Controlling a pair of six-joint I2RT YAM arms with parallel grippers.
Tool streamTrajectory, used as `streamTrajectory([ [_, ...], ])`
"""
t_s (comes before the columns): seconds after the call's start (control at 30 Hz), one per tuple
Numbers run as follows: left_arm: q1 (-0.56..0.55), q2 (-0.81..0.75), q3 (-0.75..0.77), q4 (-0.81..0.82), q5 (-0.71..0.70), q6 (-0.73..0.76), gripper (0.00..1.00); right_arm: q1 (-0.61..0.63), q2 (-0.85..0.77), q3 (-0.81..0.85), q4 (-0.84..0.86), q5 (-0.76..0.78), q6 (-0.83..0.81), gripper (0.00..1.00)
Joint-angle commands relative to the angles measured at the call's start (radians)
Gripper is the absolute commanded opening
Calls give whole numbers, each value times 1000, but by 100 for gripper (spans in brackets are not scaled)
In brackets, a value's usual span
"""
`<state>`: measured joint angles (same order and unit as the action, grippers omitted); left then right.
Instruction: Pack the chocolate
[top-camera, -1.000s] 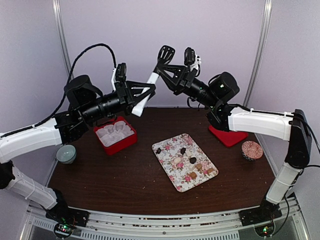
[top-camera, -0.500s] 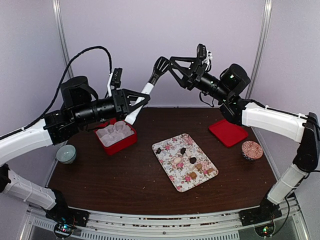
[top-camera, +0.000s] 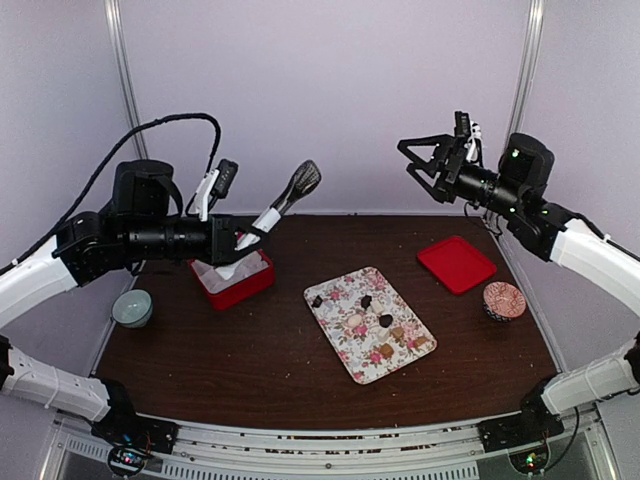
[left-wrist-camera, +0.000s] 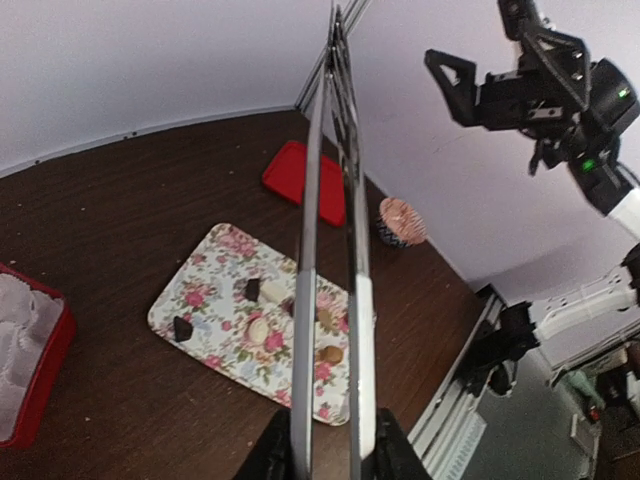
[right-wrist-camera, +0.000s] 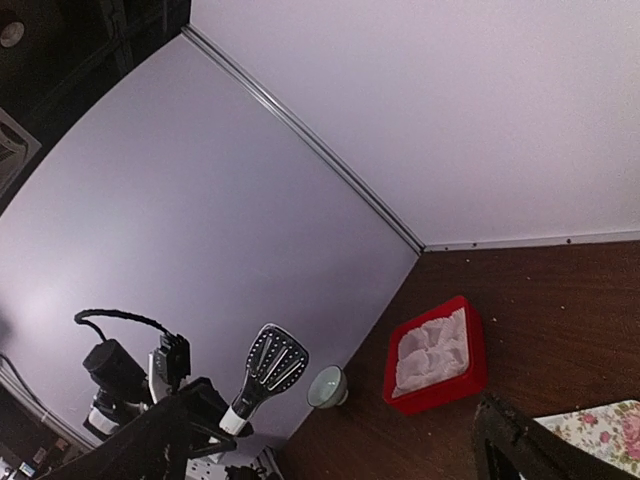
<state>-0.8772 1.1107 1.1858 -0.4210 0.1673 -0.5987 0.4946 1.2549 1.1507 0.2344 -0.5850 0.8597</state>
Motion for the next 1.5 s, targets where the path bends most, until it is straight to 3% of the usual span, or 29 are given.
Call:
streamTrajectory([
  [0.0, -2, -1, 13, -144, -75, 211, 25, -49, -154, -73, -365, -1, -203, 100],
  [0.17, -3, 46, 19, -169, -91, 273, 25, -132, -326, -196, -486, 17, -227, 100],
  [0.43, -2, 143, 48, -164, -33, 326, 27, -143, -520, -237, -715, 148, -328, 100],
  [1.0, -3, 312, 67, -226, -42, 473, 25, -154, -662, -320, -983, 82, -416, 100],
  [1.47, 3, 428, 81, -274, -130, 438, 32, -155, -715, -527, -790, 102, -254, 100],
])
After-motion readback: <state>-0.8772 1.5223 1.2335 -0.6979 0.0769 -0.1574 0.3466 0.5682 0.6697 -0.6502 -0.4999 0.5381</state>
